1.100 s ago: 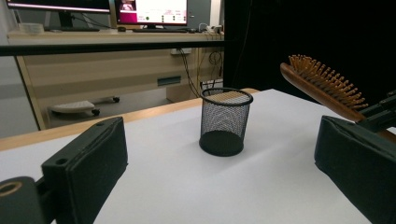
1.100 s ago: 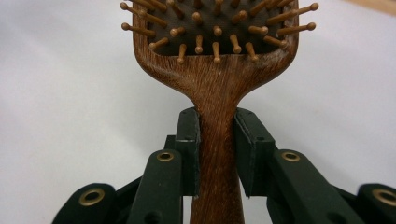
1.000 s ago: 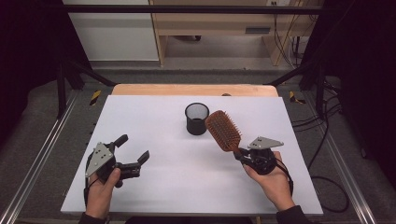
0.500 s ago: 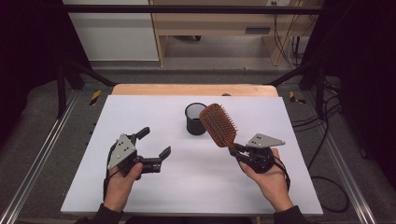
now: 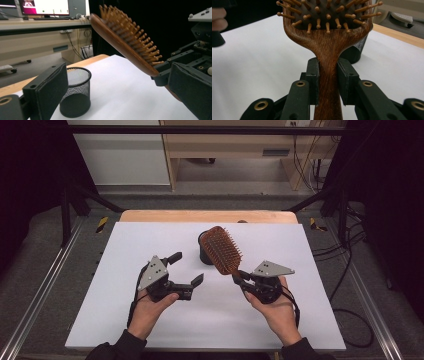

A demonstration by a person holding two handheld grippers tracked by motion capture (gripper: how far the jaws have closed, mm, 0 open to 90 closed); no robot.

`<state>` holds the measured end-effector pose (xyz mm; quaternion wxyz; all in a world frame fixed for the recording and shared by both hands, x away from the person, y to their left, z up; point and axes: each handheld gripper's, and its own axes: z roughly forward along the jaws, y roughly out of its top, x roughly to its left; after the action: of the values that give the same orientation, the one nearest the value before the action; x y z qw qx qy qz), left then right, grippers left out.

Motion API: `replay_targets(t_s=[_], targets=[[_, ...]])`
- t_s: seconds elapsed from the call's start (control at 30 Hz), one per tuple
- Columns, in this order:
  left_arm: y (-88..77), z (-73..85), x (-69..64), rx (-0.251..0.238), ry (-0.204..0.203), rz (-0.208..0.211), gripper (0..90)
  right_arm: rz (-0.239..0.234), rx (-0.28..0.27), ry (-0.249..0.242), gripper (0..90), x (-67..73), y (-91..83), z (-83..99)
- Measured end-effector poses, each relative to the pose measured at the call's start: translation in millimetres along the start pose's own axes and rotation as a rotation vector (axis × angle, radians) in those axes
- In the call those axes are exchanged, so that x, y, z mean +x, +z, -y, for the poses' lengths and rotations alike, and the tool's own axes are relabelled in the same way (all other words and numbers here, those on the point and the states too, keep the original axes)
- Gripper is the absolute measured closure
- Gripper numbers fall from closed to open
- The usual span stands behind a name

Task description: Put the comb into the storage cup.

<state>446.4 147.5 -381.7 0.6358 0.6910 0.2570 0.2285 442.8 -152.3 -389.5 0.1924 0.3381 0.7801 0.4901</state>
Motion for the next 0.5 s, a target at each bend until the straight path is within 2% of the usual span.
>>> replay_targets(t_s=[0.1,0.2,0.33,0.4,0.47,0.5], targets=[[3.0,-3.9,-2.2,-0.009,-0.013,0.025,2.7,-0.007,-0.012,-0.001,72.9,4.5,4.4,-2.7],[5.3,-7.4,-4.9,-0.007,-0.021,0.033,2.5,-0.013,-0.016,-0.006,72.9,7.9,6.9,-4.2],[8.6,-11.8,-11.0,0.007,-0.006,0.055,1.6,-0.021,-0.038,-0.006,72.9,12.7,7.0,-5.2],[9.3,-13.8,-11.6,-0.009,-0.021,0.06,1.6,-0.025,-0.045,-0.012,72.9,14.8,7.8,-5.0],[9.8,-14.7,-9.2,-0.024,-0.055,0.055,1.5,-0.033,-0.051,-0.016,72.9,16.7,8.6,-3.8],[9.8,-14.9,-7.6,-0.024,-0.054,0.047,1.5,-0.04,-0.053,-0.015,72.9,17.5,8.5,-3.2]])
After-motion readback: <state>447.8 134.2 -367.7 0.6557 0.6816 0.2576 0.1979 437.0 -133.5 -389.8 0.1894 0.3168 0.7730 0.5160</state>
